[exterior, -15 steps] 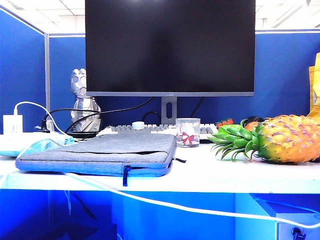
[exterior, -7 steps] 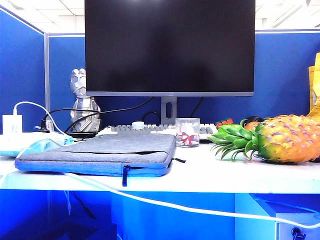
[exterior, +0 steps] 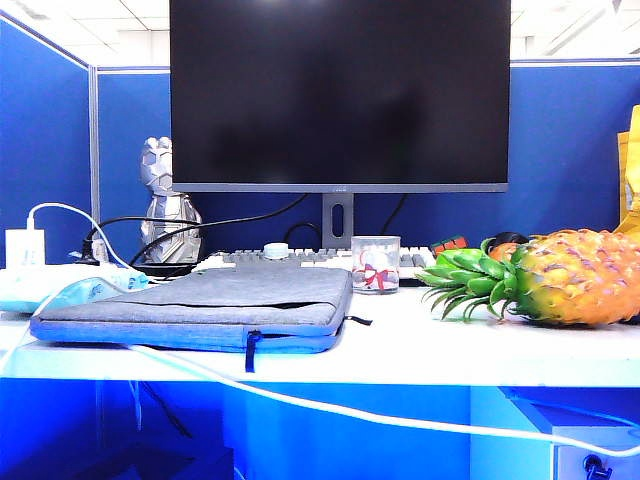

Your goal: Pick up the pineapple and place it above the gray bag.

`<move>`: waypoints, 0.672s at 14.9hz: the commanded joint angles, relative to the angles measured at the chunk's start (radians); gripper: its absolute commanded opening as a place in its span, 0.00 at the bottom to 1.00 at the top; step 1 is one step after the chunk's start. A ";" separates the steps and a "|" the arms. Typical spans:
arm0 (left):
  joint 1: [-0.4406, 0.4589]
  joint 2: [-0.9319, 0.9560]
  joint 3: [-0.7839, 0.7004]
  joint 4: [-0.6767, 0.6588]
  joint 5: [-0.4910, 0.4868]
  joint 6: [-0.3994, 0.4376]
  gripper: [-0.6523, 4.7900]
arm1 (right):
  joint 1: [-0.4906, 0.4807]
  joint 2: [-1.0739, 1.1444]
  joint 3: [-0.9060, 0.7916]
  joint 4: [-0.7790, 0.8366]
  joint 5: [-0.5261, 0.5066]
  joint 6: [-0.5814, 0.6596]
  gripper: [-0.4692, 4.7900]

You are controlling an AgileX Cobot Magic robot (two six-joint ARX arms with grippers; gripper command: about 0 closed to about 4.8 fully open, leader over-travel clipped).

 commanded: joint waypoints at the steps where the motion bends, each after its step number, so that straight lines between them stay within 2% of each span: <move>1: 0.000 0.078 0.022 -0.029 0.031 0.074 1.00 | -0.021 0.184 0.214 -0.193 0.011 -0.088 1.00; 3: 0.000 0.115 0.023 -0.028 0.013 0.093 1.00 | -0.029 0.266 0.278 -0.205 0.034 -0.141 1.00; 6: 0.000 0.145 0.023 -0.024 0.013 0.119 1.00 | -0.038 0.390 0.283 -0.225 0.053 -0.225 1.00; 8: 0.000 0.144 0.024 -0.024 0.013 0.132 1.00 | -0.037 0.477 0.283 -0.306 0.124 -0.343 1.00; 10: 0.000 0.144 0.024 -0.026 0.013 0.133 1.00 | -0.035 0.532 0.283 -0.339 0.105 -0.397 1.00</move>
